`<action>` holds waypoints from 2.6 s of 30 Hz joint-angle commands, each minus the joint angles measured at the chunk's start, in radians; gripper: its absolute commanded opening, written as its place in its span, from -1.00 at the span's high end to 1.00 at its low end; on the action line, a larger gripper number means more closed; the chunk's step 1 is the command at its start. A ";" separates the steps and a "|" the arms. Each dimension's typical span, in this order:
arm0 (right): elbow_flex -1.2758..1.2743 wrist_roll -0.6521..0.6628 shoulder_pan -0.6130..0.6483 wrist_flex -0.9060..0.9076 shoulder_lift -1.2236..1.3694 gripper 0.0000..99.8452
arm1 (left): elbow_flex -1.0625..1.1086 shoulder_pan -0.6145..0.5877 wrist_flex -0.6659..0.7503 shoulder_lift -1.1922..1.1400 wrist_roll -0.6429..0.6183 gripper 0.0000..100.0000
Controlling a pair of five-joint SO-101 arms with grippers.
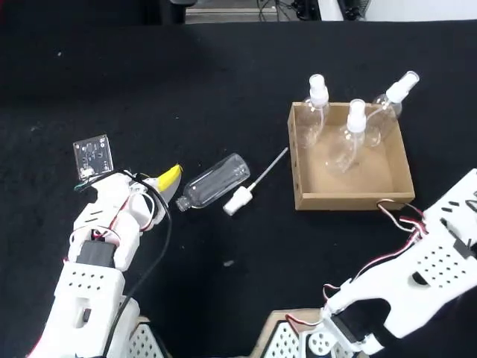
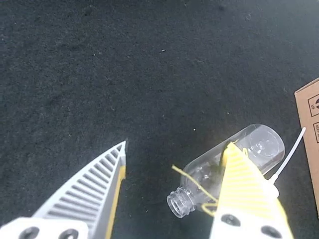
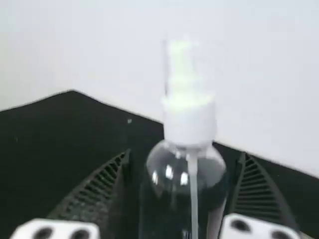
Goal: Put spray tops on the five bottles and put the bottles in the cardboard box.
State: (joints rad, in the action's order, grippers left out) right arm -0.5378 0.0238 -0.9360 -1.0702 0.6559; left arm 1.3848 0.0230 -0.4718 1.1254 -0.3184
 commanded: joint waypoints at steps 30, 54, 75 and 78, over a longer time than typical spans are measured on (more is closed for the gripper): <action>0.015 0.002 0.003 0.161 -0.136 0.51 | -0.008 -0.008 0.023 0.017 0.008 0.42; -0.360 0.002 0.015 0.169 -0.693 0.98 | -0.008 -0.008 0.023 0.017 0.008 0.42; -0.782 0.000 0.305 0.933 -1.636 0.98 | -0.010 -0.005 0.023 0.017 0.008 0.42; -0.812 0.000 0.354 1.097 -1.776 0.98 | -0.010 -0.005 0.023 0.017 0.008 0.42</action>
State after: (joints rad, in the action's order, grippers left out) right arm -1.3479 0.0269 -0.6337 -0.1158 -0.9674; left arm 1.3848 0.0230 -0.4718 1.1254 -0.3184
